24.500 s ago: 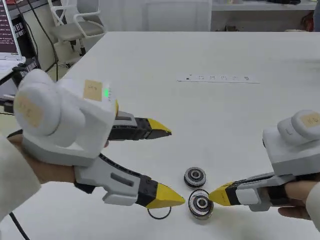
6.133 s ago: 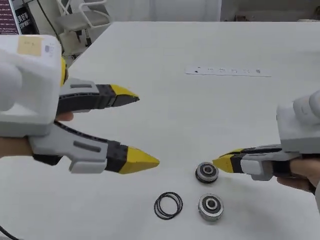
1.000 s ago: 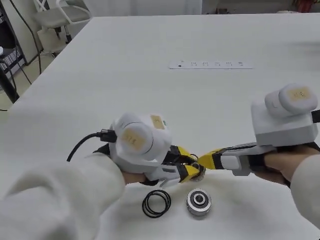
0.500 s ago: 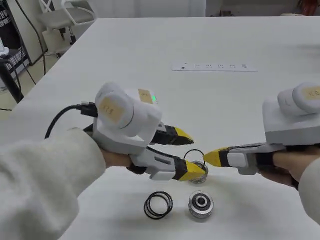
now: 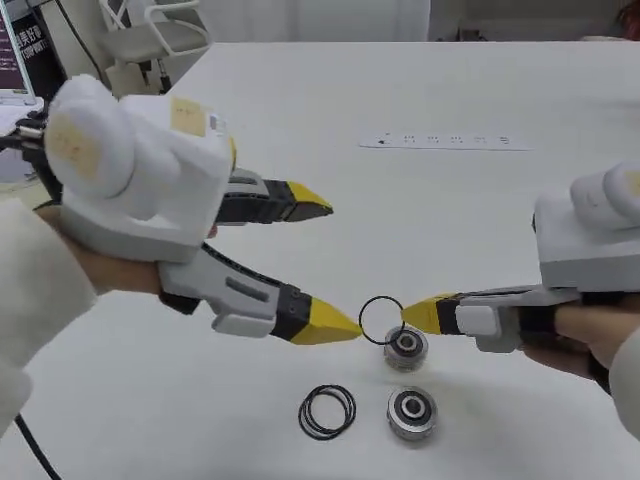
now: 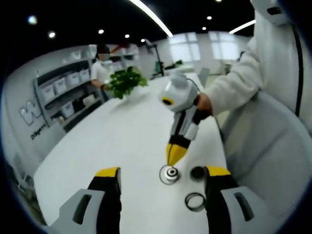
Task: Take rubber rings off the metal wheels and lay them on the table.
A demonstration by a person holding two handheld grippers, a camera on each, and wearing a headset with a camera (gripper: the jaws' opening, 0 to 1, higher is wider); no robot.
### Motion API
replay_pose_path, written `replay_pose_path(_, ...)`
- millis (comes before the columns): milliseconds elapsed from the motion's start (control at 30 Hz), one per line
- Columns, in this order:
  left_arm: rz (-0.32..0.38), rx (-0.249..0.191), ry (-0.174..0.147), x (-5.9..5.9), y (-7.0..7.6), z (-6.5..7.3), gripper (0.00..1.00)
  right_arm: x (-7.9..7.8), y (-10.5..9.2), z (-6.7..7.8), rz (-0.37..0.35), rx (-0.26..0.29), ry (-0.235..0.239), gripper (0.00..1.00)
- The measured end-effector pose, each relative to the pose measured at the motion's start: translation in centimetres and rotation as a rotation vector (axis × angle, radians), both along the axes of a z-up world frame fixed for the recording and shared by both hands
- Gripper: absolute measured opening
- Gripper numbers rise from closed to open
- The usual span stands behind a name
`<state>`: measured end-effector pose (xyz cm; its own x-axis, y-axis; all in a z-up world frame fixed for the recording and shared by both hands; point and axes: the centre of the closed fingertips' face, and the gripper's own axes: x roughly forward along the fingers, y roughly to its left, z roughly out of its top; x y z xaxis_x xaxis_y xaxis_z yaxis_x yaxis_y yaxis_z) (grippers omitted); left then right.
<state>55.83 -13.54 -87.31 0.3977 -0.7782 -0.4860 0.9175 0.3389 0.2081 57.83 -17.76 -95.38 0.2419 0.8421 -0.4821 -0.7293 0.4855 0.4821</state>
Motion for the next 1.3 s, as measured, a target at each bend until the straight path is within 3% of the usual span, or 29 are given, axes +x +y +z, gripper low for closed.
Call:
replay_pose_path(133, 0.041, -0.008, -0.016, -0.9, 1.8, 0.8, 0.71, -0.6, 0.8, 0.9, 0.023, 0.027, -0.003, 0.00)
replay_pose_path(267, 0.067, 0.014, -0.011, -2.4, 3.4, 0.6, 0.72, -1.5, 1.7, 1.2, 0.055, 0.050, 0.011, 0.00)
replay_pose_path(333, 0.092, 0.001, -0.012, -2.8, 3.9, 0.6, 0.72, -2.0, 2.2, 1.2, 0.077, 0.049, 0.016, 0.00)
replay_pose_path(400, 0.101, -0.028, 0.014, -4.0, 4.2, 0.2, 0.71, -2.6, 2.7, 0.8, 0.101, 0.040, 0.020, 0.00)
replay_pose_path(567, 0.174, -0.019, 0.079, -6.3, 5.8, -2.6, 0.72, -4.2, 3.6, -0.3, 0.150, 0.027, 0.062, 0.00)
replay_pose_path(733, 0.273, -0.076, 0.123, -7.6, 7.0, -3.8, 0.72, -5.5, 4.3, -1.5, 0.195, -0.003, 0.084, 0.00)
replay_pose_path(933, 0.370, -0.101, 0.142, -8.4, 8.8, -4.7, 0.71, -6.4, 4.7, -2.6, 0.211, -0.010, 0.126, 0.00)
replay_pose_path(1100, 0.424, -0.103, 0.145, -8.5, 10.0, -5.0, 0.70, -6.9, 4.6, -4.1, 0.235, -0.059, 0.131, 0.00)
replay_pose_path(1300, 0.454, -0.114, 0.133, -8.1, 10.3, -4.9, 0.69, -6.4, 4.4, -4.3, 0.222, -0.071, 0.126, 0.00)
